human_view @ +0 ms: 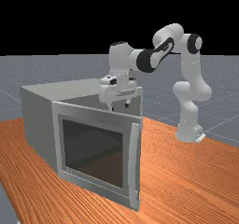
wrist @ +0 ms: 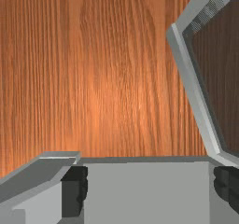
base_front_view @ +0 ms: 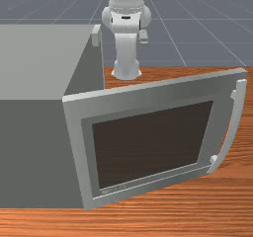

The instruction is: Close the microwave

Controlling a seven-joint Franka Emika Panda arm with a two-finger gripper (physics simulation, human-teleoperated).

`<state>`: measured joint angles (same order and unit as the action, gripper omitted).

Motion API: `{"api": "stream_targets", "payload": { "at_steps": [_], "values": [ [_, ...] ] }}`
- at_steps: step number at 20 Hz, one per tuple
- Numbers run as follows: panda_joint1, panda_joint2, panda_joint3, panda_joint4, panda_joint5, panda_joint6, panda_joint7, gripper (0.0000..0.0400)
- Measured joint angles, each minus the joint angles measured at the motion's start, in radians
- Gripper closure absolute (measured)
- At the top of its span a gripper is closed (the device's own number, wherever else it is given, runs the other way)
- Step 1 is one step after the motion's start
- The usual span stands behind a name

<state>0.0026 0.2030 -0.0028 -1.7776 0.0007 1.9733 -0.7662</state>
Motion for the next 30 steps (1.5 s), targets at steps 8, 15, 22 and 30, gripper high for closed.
{"api": "stream_targets", "payload": {
  "at_steps": [8,15,22,30],
  "values": [
    [0.008,-0.021,0.003,0.03,-0.002,-0.033,0.055,0.0],
    [0.055,-0.012,0.034,0.041,-0.009,-0.036,0.14,0.0],
    [0.084,0.003,0.054,0.064,-0.013,-0.052,0.165,0.0],
    [0.087,0.042,0.054,0.126,-0.016,-0.063,0.164,0.0]
  ]
}}
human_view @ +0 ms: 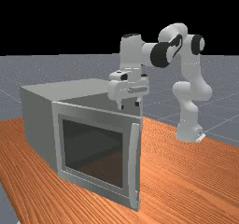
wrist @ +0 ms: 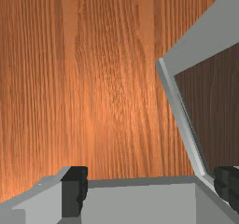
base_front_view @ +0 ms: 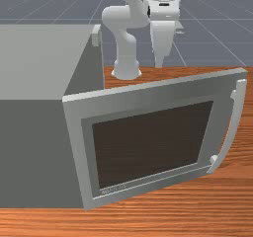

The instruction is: Close the microwave

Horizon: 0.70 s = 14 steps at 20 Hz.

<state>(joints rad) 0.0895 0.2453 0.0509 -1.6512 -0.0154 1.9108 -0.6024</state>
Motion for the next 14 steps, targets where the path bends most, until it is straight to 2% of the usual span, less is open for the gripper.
{"api": "stream_targets", "payload": {
  "at_steps": [1,2,3,4,7,9,11,12,14],
  "values": [
    [0.0,-0.005,0.0,-0.001,-0.001,0.002,0.0,0.0],
    [0.0,-0.027,-0.001,-0.035,-0.006,0.049,0.004,0.0],
    [0.001,-0.056,-0.002,-0.08,-0.015,0.12,0.011,0.0],
    [0.002,-0.079,-0.004,-0.136,-0.041,0.24,0.031,0.0],
    [0.004,-0.071,-0.008,-0.143,-0.061,0.313,0.046,0.0],
    [0.002,-0.046,-0.005,-0.086,-0.03,0.215,0.018,0.0],
    [0.005,-0.061,-0.009,-0.136,-0.058,0.331,0.04,0.0],
    [0.004,-0.045,-0.007,-0.1,-0.041,0.274,0.025,0.0],
    [0.006,-0.042,-0.01,-0.112,-0.056,0.337,0.036,0.0]
  ]
}}
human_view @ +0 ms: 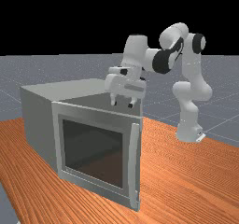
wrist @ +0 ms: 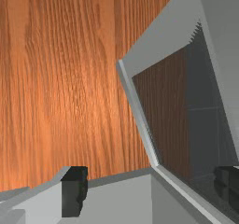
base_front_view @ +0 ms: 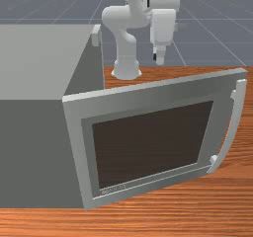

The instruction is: Close the microwave

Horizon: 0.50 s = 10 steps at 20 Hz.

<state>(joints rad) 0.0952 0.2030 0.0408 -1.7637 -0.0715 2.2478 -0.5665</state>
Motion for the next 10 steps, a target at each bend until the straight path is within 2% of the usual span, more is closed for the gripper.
{"api": "stream_targets", "payload": {
  "at_steps": [2,3,6,8,10],
  "values": [
    [-0.001,0.023,0.001,0.037,0.008,-0.027,-0.009,0.0],
    [0.0,0.026,-0.001,0.034,0.001,0.001,-0.004,0.0],
    [-0.002,0.059,0.001,0.096,0.016,-0.069,-0.019,0.0],
    [-0.001,0.071,0.0,0.109,0.014,-0.057,-0.018,0.0],
    [-0.002,0.104,0.0,0.162,0.017,-0.09,-0.023,0.0]
  ]
}}
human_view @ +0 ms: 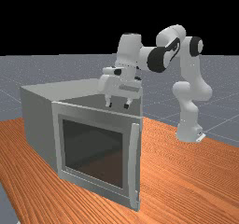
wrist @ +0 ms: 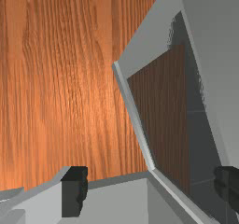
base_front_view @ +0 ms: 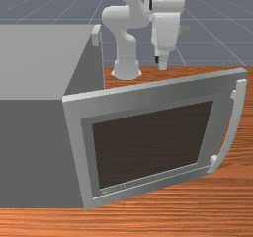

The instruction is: Close the microwave

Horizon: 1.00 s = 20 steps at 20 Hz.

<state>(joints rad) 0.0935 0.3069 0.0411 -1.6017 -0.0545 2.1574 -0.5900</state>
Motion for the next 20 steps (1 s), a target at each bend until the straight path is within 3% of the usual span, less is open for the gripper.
{"api": "stream_targets", "payload": {
  "at_steps": [3,15,20],
  "values": [
    [-0.001,0.049,0.002,0.085,0.006,-0.075,-0.01,0.0],
    [0.041,0.068,0.009,0.113,-0.014,-0.087,0.073,0.0],
    [0.043,0.164,0.01,0.26,-0.014,-0.123,0.05,0.0001]
  ]
}}
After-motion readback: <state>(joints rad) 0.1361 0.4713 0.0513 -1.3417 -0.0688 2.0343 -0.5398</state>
